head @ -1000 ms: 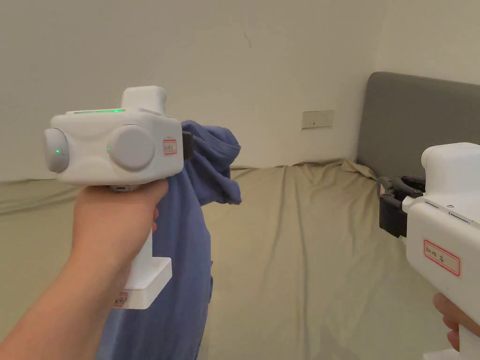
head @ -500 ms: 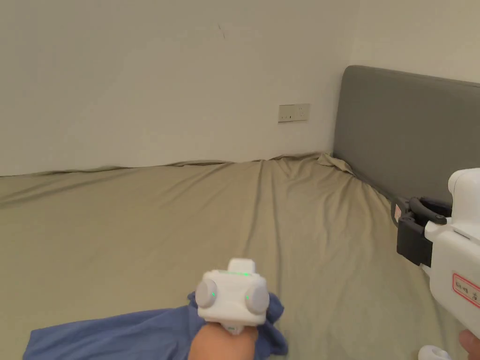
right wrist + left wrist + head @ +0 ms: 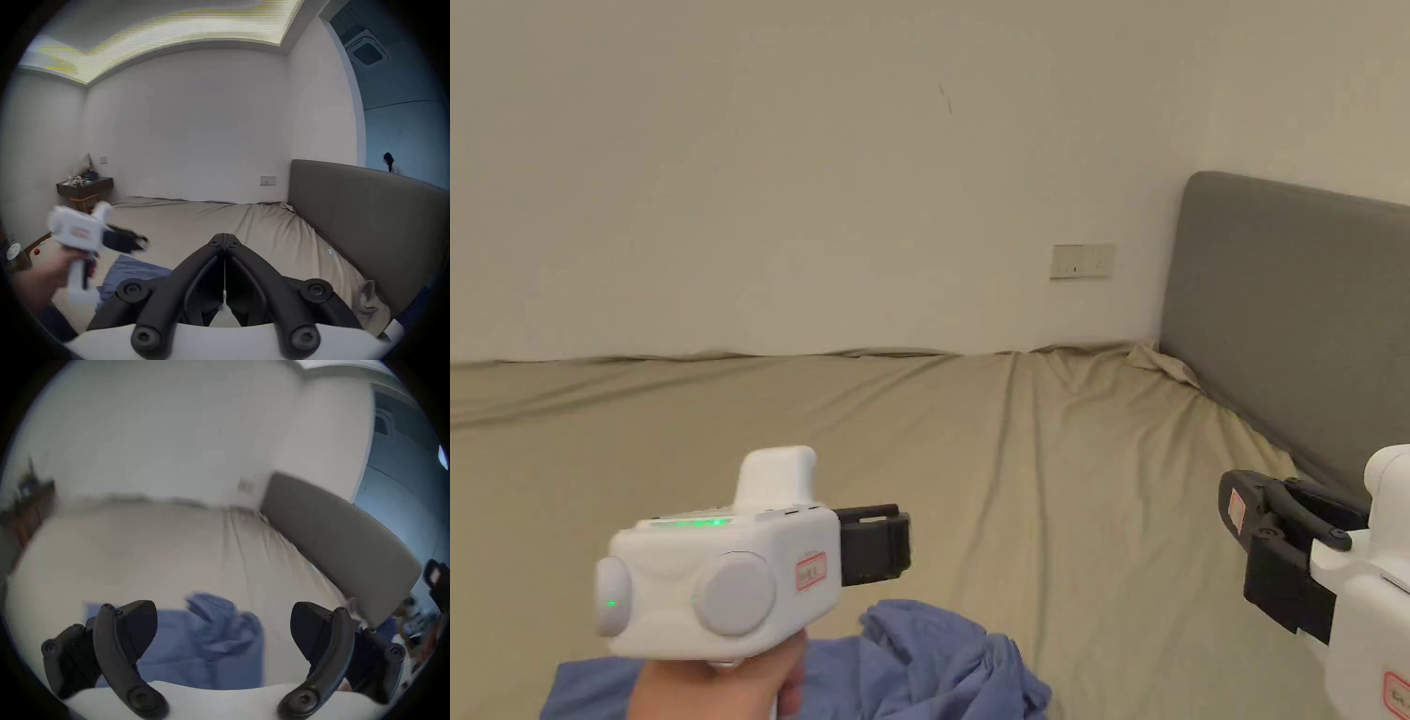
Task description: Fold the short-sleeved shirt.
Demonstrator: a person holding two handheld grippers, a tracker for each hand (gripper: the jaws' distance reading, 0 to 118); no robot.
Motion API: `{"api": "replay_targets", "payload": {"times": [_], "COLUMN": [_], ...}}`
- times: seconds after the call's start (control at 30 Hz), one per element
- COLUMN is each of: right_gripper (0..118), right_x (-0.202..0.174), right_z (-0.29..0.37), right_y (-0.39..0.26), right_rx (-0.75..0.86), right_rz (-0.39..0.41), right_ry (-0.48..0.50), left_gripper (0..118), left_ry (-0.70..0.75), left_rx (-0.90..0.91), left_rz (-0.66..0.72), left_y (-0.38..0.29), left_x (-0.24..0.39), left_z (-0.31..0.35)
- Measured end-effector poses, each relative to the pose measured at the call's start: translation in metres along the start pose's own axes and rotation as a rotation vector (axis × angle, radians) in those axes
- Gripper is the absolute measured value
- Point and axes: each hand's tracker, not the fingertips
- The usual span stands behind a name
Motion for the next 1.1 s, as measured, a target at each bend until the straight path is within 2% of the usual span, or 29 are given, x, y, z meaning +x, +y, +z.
{"api": "replay_targets", "payload": {"times": [0.03,0.1,0.13,0.2,0.23,0.27,0.4,0.53,0.57,0.73,0.8,0.83,0.93,1.0,1.1], "right_gripper": [3,3,3,3,3,3,3,3,3,3,3,3,3,3,3], "right_x": [-0.007,-0.021,-0.028,-0.046,-0.054,-0.061,-0.081,-0.086,-0.086,-0.087,-0.086,-0.085,-0.083,-0.082,-0.081], "right_z": [-0.001,-0.004,-0.006,-0.007,-0.009,-0.011,-0.028,-0.050,-0.056,-0.089,-0.101,-0.107,-0.122,-0.132,-0.143], "right_y": [-0.005,-0.018,-0.025,-0.043,-0.050,-0.057,-0.069,-0.069,-0.070,-0.088,-0.099,-0.103,-0.118,-0.126,-0.137], "right_rx": [0.004,-0.009,-0.013,-0.032,-0.044,-0.065,-0.114,-0.122,-0.127,-0.198,-0.228,-0.245,-0.293,-0.327,-0.358], "right_rz": [-0.009,-0.025,-0.028,-0.036,-0.041,-0.049,-0.089,-0.076,-0.074,-0.054,-0.032,-0.028,-0.017,0.000,0.013], "right_ry": [0.028,0.064,0.077,0.093,0.096,0.099,0.141,0.147,0.146,0.145,0.134,0.131,0.127,0.122,0.122], "left_gripper": [116,110,88,17,2,2,2,2,2,2,2,15,100,115,116], "left_ry": [0.100,0.236,0.273,0.337,0.374,0.398,0.384,0.419,0.400,0.388,0.442,0.421,0.390,0.430,0.468], "left_rx": [0.246,0.304,0.289,0.257,0.229,0.192,0.131,0.144,-0.033,-0.218,-0.333,-0.369,-0.468,-0.464,-0.510], "left_rz": [-0.122,-0.138,-0.132,-0.098,-0.075,-0.056,-0.021,-0.034,0.037,0.031,0.025,0.053,0.202,0.159,0.093], "left_y": [0.009,-0.007,-0.020,-0.052,-0.067,-0.077,-0.092,-0.082,-0.089,-0.095,-0.105,-0.111,-0.128,-0.138,-0.158], "left_x": [-0.011,-0.032,-0.039,-0.057,-0.064,-0.070,-0.095,-0.118,-0.128,-0.199,-0.227,-0.242,-0.279,-0.287,-0.296], "left_z": [0.035,0.083,0.098,0.123,0.129,0.128,0.122,0.093,0.075,-0.054,-0.114,-0.140,-0.195,-0.215,-0.238]}}
